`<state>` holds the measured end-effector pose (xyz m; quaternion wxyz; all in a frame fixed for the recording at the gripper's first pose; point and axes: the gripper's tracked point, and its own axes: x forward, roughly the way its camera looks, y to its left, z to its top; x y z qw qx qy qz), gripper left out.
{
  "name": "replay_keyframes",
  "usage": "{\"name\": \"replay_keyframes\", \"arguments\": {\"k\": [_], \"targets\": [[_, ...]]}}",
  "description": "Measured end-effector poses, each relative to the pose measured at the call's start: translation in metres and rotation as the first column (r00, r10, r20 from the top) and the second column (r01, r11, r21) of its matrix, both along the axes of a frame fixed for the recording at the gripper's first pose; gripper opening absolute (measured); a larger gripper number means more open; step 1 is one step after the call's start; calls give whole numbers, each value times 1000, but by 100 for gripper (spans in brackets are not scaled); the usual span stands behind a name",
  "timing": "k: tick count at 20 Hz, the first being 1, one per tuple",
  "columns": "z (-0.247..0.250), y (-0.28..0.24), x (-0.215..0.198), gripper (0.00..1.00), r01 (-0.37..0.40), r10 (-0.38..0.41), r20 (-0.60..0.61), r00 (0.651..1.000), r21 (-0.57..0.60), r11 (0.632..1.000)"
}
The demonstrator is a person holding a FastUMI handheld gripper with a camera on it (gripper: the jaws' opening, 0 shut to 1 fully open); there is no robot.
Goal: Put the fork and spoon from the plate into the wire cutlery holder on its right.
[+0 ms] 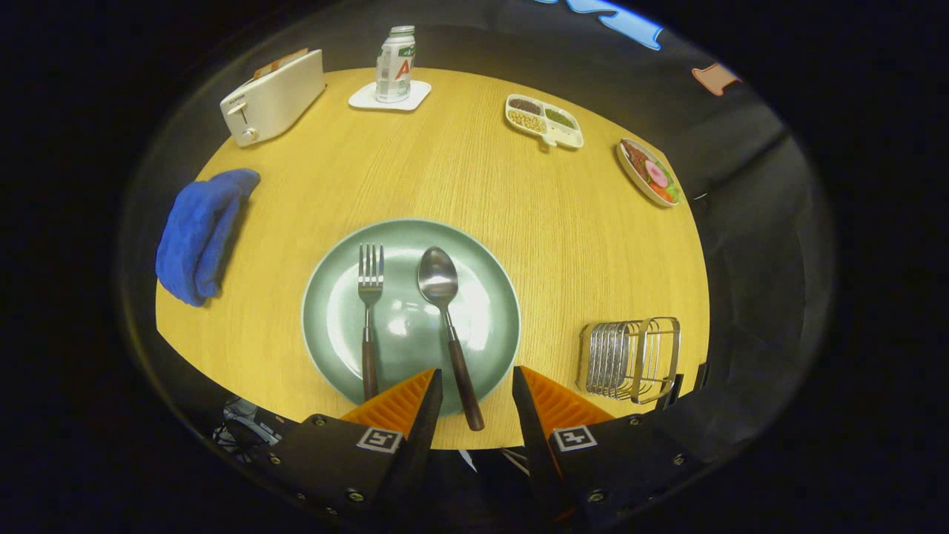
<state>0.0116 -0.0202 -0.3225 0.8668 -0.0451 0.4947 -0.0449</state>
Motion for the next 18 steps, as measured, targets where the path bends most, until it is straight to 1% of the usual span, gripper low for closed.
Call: {"name": "replay_keyframes", "arguments": {"k": [4, 9, 14, 15, 17, 18], "targets": [[-20, 1, 4, 59, -52, 49, -75, 996, -44, 998], [-37, 1, 5, 59, -133, 116, -143, 983, -114, 985], [-42, 5, 5, 59, -148, 130, -158, 979, -110, 983], [-44, 6, 6, 55, -156, 139, -157, 978, -101, 982], [-49, 2, 6, 33, -156, 134, -173, 976, -119, 981], [-49, 3, 7, 33, -159, 137, -169, 976, -121, 980]]}}
